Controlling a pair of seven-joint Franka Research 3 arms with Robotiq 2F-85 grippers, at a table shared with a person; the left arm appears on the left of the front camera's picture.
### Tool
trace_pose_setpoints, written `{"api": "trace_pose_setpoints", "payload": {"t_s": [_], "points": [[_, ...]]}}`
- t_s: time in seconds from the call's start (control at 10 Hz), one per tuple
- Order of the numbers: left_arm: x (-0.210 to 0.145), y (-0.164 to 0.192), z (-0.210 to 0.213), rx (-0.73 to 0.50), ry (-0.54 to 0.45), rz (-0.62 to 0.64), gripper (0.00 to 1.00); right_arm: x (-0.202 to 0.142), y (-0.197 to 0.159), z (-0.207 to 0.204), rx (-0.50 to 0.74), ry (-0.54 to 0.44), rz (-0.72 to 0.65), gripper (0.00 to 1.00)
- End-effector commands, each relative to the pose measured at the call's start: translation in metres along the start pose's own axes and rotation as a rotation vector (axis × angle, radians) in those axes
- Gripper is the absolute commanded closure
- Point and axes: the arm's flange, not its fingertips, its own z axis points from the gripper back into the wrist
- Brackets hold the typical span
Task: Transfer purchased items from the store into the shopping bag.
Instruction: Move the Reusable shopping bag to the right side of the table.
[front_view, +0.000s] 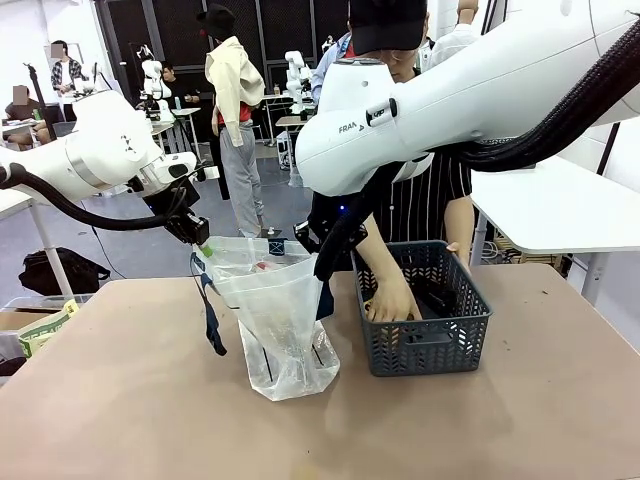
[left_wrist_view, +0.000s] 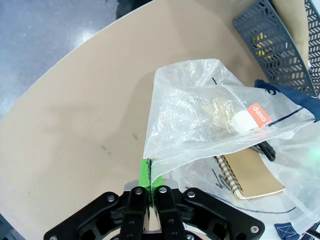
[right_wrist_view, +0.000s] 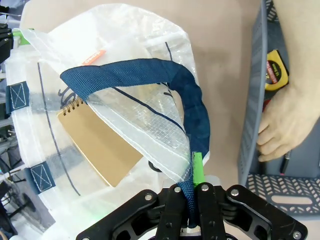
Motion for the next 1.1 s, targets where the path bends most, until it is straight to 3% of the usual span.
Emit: {"api": "trace_pose_setpoints", "payload": {"t_s": [0.0, 1.0], "points": [[-0.0038, 0.0019, 0.0029, 0.009, 0.003, 0.007, 1.0, 0.0003, -0.0032, 0.0005, 0.011, 0.005, -0.01, 1.0], [-0.0038, 0.0019, 0.0029, 0.009, 0.003, 0.007, 1.0, 0.0003, -0.0032, 0.0005, 0.011, 0.005, -0.01, 1.0]]}}
